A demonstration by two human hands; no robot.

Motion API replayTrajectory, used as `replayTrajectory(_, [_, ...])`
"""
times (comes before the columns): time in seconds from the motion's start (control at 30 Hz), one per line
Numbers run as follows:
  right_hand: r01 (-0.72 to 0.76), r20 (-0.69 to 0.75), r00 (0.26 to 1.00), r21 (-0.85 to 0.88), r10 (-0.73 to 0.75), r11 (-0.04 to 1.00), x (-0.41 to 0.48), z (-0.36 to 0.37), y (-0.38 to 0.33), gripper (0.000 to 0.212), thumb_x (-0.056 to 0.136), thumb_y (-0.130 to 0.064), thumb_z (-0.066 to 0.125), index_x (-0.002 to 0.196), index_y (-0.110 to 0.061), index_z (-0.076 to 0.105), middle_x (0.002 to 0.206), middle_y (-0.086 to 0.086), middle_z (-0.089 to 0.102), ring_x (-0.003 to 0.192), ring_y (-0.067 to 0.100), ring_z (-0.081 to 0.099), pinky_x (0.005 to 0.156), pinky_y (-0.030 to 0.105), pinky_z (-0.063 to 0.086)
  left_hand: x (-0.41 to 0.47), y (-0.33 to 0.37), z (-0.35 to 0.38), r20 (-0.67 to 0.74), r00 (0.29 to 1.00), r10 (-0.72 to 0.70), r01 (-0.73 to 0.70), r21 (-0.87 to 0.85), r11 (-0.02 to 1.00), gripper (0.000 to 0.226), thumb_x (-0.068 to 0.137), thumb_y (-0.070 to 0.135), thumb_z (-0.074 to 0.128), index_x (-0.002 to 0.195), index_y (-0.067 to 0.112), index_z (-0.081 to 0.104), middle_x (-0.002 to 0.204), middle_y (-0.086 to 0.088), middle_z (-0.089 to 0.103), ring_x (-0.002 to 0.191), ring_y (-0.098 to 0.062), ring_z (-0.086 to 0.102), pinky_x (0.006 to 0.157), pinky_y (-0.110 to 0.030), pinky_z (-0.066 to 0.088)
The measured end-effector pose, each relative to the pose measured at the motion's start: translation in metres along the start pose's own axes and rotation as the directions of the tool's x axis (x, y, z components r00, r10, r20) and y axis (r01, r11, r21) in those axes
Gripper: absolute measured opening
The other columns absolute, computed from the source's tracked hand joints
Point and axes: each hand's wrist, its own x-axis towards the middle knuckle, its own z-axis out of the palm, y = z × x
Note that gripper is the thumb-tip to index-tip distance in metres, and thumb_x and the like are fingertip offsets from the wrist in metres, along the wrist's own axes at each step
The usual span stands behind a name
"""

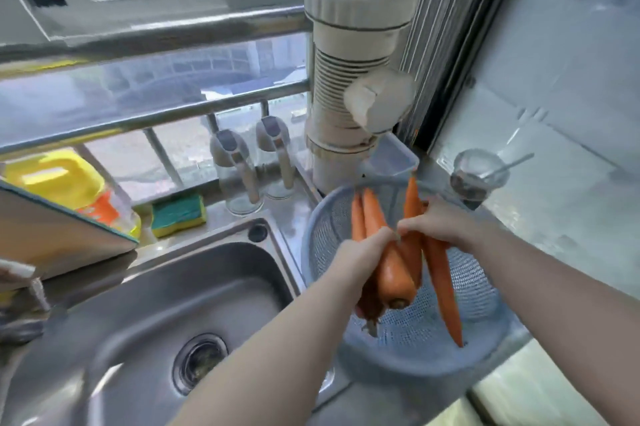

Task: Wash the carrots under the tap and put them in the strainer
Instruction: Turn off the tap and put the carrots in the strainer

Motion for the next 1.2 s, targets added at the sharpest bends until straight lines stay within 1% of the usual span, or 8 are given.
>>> replayTrajectory(0.13, [-0.135,0.099,0.983,-0.183,0.155,0.974,0.05,0.006,0.043,0.027,0.074,-0.03,0.074,0.075,-0.015,0.051,0.079,0.006,0.06,0.067,0.015,0.056,0.06,0.027,0.045,0.029,-0.018,0.017,-0.144,0.989,-0.013,0.036,0.16,0.987,0.085,0.06,0.06,0.065,0.122,0.003,0.055,0.119,-0.01,0.062,0.109,-0.026,0.06,0.09,-0.03,0.048])
replayTrajectory(0.23, [-0.15,0.107,0.98,-0.163,0.169,0.975,0.059,0.022,0.045,0.031,0.073,-0.03,0.074,0.084,-0.012,0.052,0.093,0.009,0.062,0.077,0.02,0.057,0.068,0.029,0.046,0.041,-0.023,0.021,-0.209,0.977,0.035,0.041,0.351,0.936,0.086,0.068,0.056,0.066,0.131,0.002,0.045,0.128,-0.015,0.057,0.117,-0.03,0.056,0.094,-0.033,0.046])
replayTrajectory(0.4, [-0.099,0.076,0.99,-0.201,0.116,0.975,0.066,0.026,0.053,0.07,0.081,-0.032,0.072,0.136,-0.003,0.04,0.135,0.015,0.051,0.121,0.03,0.052,0.084,0.027,0.038,0.043,-0.031,0.019,-0.151,0.988,0.012,0.077,0.569,0.818,0.082,0.086,0.039,0.056,0.148,0.006,0.015,0.146,-0.022,0.028,0.135,-0.037,0.032,0.111,-0.039,0.03])
replayTrajectory(0.53, [0.008,0.053,0.999,-0.199,0.002,0.98,0.056,0.022,0.046,0.072,0.087,-0.033,0.066,0.145,-0.008,0.032,0.145,0.011,0.044,0.13,0.028,0.045,0.099,0.032,0.038,0.035,-0.024,0.015,-0.085,0.996,0.028,0.031,0.623,0.782,0.074,0.08,0.041,0.053,0.142,0.007,0.03,0.138,-0.022,0.035,0.129,-0.038,0.038,0.108,-0.043,0.033])
replayTrajectory(0.7, [0.239,0.057,0.971,-0.189,-0.232,0.952,0.023,0.04,0.008,0.041,0.084,-0.03,0.068,0.122,-0.014,0.059,0.117,0.004,0.065,0.111,0.018,0.058,0.091,0.026,0.041,-0.008,-0.006,-0.017,0.072,0.97,0.233,-0.231,0.579,0.782,0.03,0.086,0.028,0.053,0.112,0.014,0.057,0.104,-0.005,0.064,0.091,-0.021,0.061,0.073,-0.03,0.049])
replayTrajectory(0.87, [0.449,0.207,0.879,-0.061,-0.429,0.891,-0.036,0.098,-0.054,0.011,0.085,-0.024,0.066,0.094,-0.019,0.064,0.084,-0.003,0.069,0.081,0.013,0.064,0.066,0.023,0.045,-0.075,-0.02,-0.11,-0.104,0.875,0.473,-0.348,0.545,0.763,0.03,0.092,0.028,0.053,0.121,0.026,0.057,0.101,0.011,0.06,0.092,-0.009,0.06,0.078,-0.022,0.044])
replayTrajectory(1.03, [0.609,0.47,0.723,-0.087,-0.507,0.788,-0.093,0.207,-0.097,0.012,0.084,-0.028,0.068,0.093,-0.019,0.067,0.08,-0.007,0.064,0.073,0.008,0.06,0.062,0.014,0.044,-0.122,-0.091,-0.22,-0.368,0.825,0.429,-0.176,0.555,0.813,0.03,0.091,0.029,0.054,0.122,0.029,0.056,0.112,0.009,0.063,0.095,-0.008,0.06,0.077,-0.021,0.042])
replayTrajectory(1.2, [0.612,0.716,0.591,-0.097,-0.372,0.785,-0.143,0.314,-0.11,0.017,0.087,-0.025,0.065,0.096,-0.011,0.069,0.086,0.006,0.071,0.066,0.014,0.063,0.067,0.029,0.053,-0.162,-0.182,-0.31,-0.626,0.724,0.291,0.075,0.49,0.868,0.034,0.088,0.028,0.055,0.122,0.024,0.059,0.12,0.001,0.063,0.107,-0.019,0.06,0.091,-0.033,0.048])
